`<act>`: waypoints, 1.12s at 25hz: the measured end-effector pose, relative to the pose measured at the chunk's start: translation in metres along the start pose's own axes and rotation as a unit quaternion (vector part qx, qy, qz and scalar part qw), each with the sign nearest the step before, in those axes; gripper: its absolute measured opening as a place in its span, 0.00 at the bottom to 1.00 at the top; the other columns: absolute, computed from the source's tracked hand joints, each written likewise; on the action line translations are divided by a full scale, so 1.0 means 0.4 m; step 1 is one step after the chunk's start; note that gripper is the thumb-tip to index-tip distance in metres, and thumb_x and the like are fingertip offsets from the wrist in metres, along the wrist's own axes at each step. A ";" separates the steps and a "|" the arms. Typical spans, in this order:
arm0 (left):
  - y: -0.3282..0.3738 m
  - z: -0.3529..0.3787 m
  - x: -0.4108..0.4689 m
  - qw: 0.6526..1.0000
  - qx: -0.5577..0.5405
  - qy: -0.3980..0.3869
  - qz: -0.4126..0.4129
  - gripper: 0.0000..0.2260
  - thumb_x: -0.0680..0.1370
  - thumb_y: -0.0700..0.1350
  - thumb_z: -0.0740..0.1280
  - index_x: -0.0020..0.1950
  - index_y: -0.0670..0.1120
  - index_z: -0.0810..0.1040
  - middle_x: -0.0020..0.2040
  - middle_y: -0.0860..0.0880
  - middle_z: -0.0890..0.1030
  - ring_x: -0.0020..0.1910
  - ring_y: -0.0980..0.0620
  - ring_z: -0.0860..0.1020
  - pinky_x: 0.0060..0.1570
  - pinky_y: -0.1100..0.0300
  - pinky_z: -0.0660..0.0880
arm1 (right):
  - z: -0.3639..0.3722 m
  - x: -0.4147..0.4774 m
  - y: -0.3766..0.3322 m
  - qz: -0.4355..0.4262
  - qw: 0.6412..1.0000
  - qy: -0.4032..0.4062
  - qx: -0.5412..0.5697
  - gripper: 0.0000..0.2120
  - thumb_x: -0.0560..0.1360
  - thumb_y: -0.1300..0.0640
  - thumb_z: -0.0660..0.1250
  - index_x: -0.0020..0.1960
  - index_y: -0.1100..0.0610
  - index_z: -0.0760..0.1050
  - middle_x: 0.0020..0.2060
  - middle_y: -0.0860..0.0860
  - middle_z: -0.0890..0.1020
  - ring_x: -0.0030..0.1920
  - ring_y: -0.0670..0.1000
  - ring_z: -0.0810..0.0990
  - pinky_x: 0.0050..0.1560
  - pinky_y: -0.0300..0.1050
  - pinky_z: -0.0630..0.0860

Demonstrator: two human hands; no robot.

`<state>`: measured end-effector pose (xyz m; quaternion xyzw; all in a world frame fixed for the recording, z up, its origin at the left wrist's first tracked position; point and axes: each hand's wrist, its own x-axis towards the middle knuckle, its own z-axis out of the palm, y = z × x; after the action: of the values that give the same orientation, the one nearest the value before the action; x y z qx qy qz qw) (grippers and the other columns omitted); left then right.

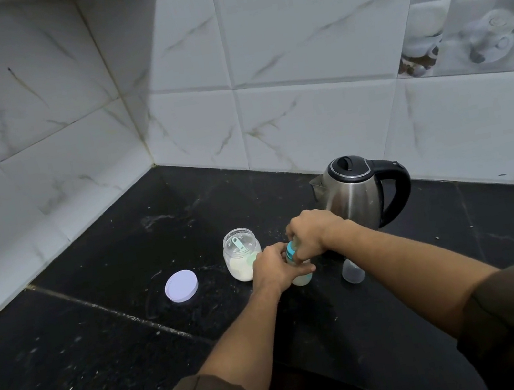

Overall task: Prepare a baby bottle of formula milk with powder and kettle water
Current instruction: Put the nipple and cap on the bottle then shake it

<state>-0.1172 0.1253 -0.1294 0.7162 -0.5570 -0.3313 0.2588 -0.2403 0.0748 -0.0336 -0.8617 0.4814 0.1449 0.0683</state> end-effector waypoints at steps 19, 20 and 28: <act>0.013 0.005 -0.012 0.999 0.024 0.033 0.001 0.14 0.64 0.57 0.82 0.43 0.56 0.82 0.38 0.56 0.85 0.44 0.52 0.84 0.49 0.52 0.82 | 0.057 0.023 -0.025 0.114 0.984 0.069 0.116 0.18 0.69 0.45 0.71 0.53 0.56 0.78 0.44 0.51 0.79 0.43 0.54 0.79 0.40 0.47 0.76; 0.012 0.003 -0.011 0.999 0.021 0.033 -0.004 0.15 0.63 0.57 0.82 0.43 0.56 0.82 0.39 0.56 0.86 0.44 0.53 0.84 0.49 0.52 0.82 | 0.052 0.022 -0.025 0.103 0.987 0.059 0.104 0.20 0.69 0.44 0.71 0.56 0.54 0.78 0.45 0.51 0.79 0.44 0.54 0.79 0.41 0.47 0.76; 0.019 0.007 -0.011 0.998 0.049 0.046 0.002 0.16 0.64 0.58 0.81 0.46 0.54 0.84 0.38 0.55 0.85 0.44 0.52 0.83 0.45 0.54 0.81 | 0.055 0.016 -0.026 0.090 0.989 0.051 0.105 0.17 0.71 0.48 0.69 0.57 0.54 0.77 0.52 0.53 0.82 0.47 0.55 0.79 0.42 0.48 0.75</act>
<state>-0.1247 0.1278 -0.1246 0.7414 -0.5615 -0.2698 0.2497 -0.2323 0.0806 -0.0566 -0.8094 0.5722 0.0547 0.1205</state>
